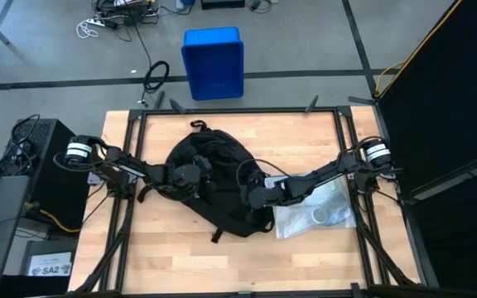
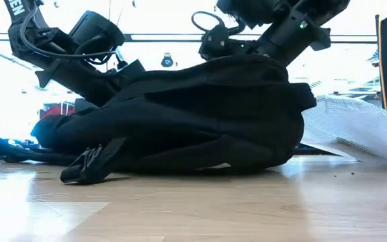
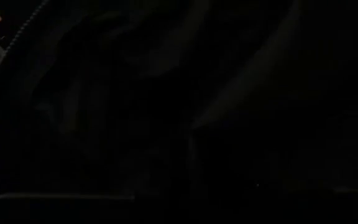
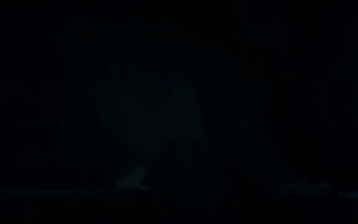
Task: Unpack backpack
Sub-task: Remove the black charger cable from the backpack
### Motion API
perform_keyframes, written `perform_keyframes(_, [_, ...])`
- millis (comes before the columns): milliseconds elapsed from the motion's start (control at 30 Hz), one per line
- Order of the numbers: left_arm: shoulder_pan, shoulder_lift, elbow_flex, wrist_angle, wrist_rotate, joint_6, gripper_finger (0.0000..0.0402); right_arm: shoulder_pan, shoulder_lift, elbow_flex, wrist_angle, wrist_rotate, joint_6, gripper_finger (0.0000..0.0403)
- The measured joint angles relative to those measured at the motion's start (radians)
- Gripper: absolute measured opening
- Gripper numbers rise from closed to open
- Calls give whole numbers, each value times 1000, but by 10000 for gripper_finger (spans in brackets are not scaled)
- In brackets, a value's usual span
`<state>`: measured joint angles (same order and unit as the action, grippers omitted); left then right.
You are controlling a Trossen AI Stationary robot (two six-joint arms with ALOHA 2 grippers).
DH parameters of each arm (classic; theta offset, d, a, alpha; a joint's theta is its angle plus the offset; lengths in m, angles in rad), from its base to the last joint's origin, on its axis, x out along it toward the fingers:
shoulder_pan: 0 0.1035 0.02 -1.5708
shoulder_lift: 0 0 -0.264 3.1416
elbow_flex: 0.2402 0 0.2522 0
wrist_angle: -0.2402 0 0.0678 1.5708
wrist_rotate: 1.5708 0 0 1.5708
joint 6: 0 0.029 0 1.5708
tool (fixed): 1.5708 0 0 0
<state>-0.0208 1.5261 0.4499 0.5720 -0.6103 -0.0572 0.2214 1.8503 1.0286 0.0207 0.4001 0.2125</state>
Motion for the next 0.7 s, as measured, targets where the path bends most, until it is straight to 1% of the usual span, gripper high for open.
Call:
perform_keyframes(133, [0,0,10,1,3,19,97,-41,2,1,-43,23,15,164])
perform_keyframes(267, [-1,0,25,6,3,63,97,-91,51,-4,-80,21,70,212])
perform_keyframes(367, [-1,0,33,5,2,89,97,-123,96,2,-86,1,107,236])
perform_keyframes(433, [-1,0,35,8,2,107,97,-135,125,4,-77,-15,111,243])
perform_keyframes(500, [-1,0,36,6,0,129,97,-141,133,5,-72,-17,118,239])
perform_keyframes(567, [-1,0,36,9,1,148,97,-143,139,5,-69,-22,126,215])
perform_keyframes(633, [-1,0,36,9,1,161,97,-143,139,5,-60,-25,127,174])
perform_keyframes(700, [-1,0,36,13,0,178,97,-143,140,3,-47,-28,124,122])
